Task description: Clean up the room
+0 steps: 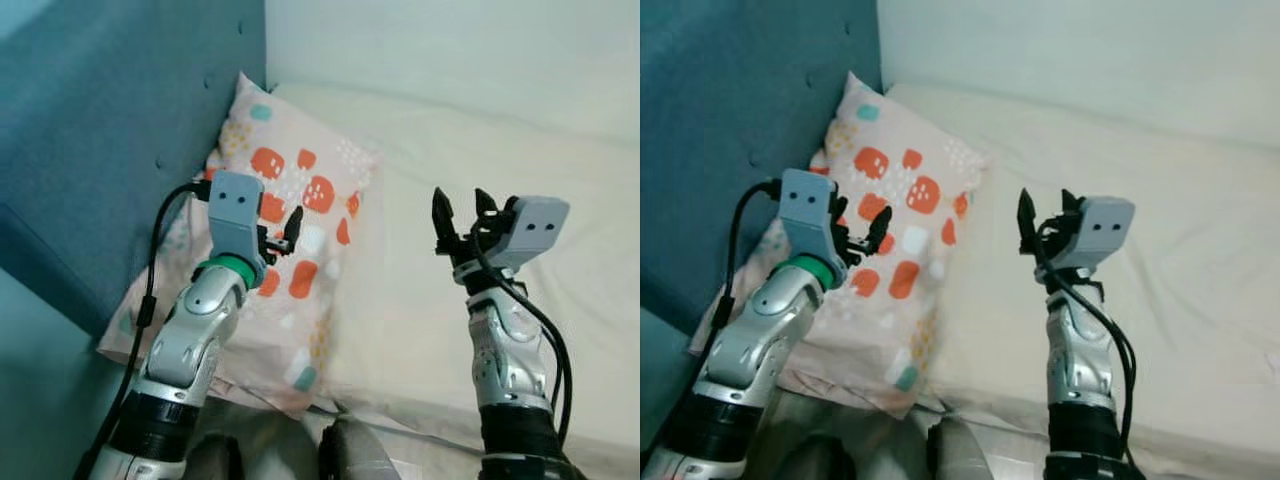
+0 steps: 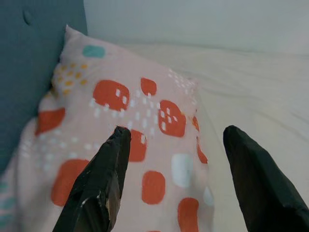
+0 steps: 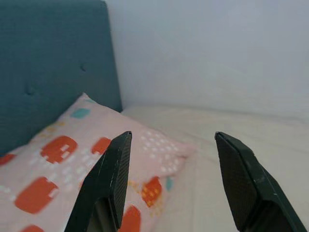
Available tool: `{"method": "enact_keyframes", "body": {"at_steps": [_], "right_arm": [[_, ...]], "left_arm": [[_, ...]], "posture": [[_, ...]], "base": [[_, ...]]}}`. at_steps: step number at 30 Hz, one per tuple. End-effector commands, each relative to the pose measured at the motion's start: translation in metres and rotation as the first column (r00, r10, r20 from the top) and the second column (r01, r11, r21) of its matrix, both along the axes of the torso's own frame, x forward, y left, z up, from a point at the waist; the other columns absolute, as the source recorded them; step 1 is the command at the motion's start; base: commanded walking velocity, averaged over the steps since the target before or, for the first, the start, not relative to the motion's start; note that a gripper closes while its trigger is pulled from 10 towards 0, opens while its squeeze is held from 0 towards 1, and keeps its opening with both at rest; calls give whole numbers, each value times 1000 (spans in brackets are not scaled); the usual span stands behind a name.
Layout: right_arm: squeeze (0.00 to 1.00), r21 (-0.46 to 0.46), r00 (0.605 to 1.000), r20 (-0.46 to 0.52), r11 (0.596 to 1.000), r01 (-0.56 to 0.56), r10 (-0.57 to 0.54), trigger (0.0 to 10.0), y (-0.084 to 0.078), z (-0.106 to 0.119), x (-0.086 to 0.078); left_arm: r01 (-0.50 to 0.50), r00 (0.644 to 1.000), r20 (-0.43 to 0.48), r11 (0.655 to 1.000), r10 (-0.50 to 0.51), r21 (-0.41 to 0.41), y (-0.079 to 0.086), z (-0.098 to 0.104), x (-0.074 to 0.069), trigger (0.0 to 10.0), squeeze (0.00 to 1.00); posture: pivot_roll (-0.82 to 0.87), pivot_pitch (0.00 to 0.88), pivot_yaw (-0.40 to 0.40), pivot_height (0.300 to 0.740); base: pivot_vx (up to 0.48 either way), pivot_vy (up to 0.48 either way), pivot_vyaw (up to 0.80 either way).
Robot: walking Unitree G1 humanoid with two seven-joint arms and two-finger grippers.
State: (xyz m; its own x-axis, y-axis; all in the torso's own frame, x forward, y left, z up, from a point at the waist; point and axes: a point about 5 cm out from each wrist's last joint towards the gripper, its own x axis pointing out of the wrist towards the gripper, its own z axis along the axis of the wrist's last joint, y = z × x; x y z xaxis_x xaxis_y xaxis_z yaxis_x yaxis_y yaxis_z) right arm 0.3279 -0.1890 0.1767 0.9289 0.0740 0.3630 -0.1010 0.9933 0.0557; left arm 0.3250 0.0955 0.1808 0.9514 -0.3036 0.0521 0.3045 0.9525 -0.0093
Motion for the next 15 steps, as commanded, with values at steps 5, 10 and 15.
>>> {"method": "enact_keyframes", "body": {"at_steps": [5, 10, 15], "right_arm": [[0, -1, 999, -32, 999, 37, -37, 10000, -7, -7, -1], [0, -5, 998, -41, 999, 43, -43, 10000, -5, -9, 0], [0, 0, 997, -67, 999, 37, -37, 10000, -3, -12, 0]], "left_arm": [[61, 998, -29, 997, -59, 57, -4, -14, 0, 10000, 0], [59, 998, -37, 996, -57, 66, -4, -18, 3, 10000, 0], [76, 997, -35, 996, -75, 38, -8, -19, 3, 10000, 0]], "posture": [[-121, 75, -7, 740], [-126, 78, -7, 740], [-128, 79, -8, 740]], "base": [[0, 0, 0], [0, 0, 0], [0, 0, -303]]}}
